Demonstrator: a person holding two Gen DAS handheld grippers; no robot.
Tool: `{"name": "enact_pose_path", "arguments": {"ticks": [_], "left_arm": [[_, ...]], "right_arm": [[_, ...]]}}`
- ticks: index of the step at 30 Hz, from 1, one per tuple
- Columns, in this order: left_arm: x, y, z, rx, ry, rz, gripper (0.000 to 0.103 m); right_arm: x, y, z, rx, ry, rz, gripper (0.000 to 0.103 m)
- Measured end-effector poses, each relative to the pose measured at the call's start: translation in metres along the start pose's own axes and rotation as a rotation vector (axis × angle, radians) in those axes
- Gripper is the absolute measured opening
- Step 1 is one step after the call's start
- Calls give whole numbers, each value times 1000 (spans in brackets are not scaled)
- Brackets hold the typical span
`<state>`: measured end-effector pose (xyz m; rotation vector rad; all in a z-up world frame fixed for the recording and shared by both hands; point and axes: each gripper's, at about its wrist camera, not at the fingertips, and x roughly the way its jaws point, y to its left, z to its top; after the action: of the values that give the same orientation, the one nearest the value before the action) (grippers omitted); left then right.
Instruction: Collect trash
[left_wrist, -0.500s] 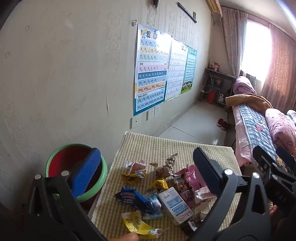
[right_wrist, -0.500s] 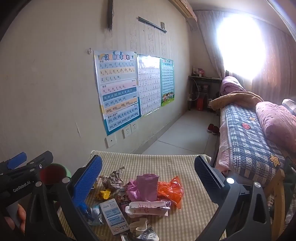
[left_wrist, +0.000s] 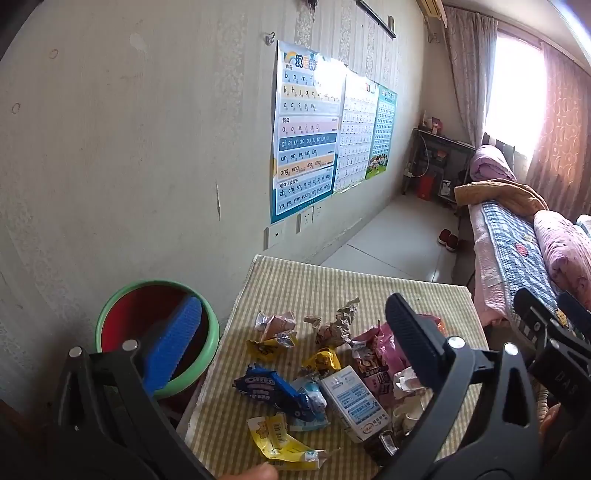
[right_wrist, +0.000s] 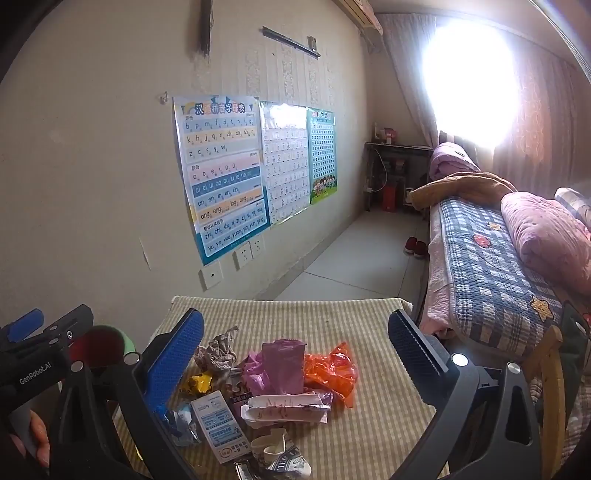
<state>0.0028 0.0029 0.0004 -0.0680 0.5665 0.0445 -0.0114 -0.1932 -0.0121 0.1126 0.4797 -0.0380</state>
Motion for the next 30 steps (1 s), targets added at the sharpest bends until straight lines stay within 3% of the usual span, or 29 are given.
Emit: {"name": "enact_pose_path", "arguments": {"ticks": [30], "left_arm": [[14,3,-10,3,44,16,98]], "right_arm": [[7,-2,-5,13,29,-18,96]]}}
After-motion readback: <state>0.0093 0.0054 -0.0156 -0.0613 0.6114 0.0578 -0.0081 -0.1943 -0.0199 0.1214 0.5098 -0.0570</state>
